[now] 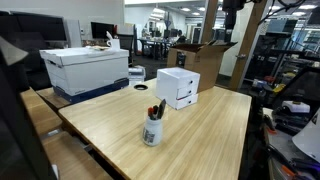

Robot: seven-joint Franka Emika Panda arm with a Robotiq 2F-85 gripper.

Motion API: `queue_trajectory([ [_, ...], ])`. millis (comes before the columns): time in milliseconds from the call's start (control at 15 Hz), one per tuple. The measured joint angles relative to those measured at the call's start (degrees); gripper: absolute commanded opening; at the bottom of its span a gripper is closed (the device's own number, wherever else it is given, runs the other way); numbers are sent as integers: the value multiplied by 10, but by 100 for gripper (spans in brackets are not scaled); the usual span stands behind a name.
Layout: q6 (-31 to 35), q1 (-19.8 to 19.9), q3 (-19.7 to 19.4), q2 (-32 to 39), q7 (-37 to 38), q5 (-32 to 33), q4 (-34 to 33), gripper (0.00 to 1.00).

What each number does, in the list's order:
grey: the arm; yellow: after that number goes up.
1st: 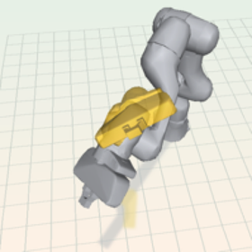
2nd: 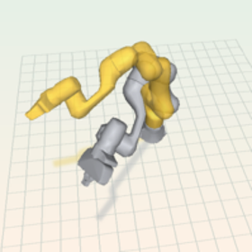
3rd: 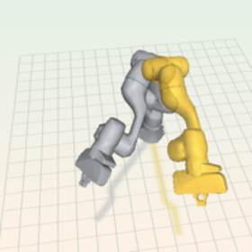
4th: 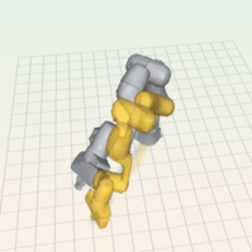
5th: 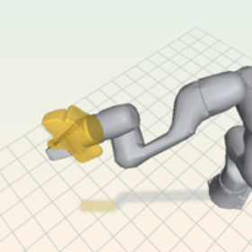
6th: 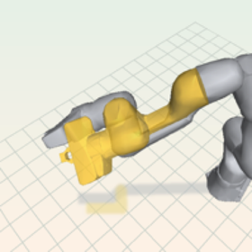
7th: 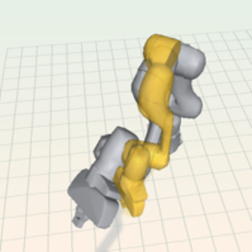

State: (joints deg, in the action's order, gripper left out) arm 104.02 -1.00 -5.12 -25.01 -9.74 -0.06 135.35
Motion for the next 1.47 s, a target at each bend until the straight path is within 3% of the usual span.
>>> queue_trajectory([
  [600, 6, -9, 21, 0, 0, -2, 6, 100],
  [800, 37, -21, 34, 0, 5, -19, 17, 100],
  [1200, 114, -48, 79, -1, 38, -26, 59, 100],
  [1467, 147, -74, 144, 0, 91, -10, 98, 100],
])
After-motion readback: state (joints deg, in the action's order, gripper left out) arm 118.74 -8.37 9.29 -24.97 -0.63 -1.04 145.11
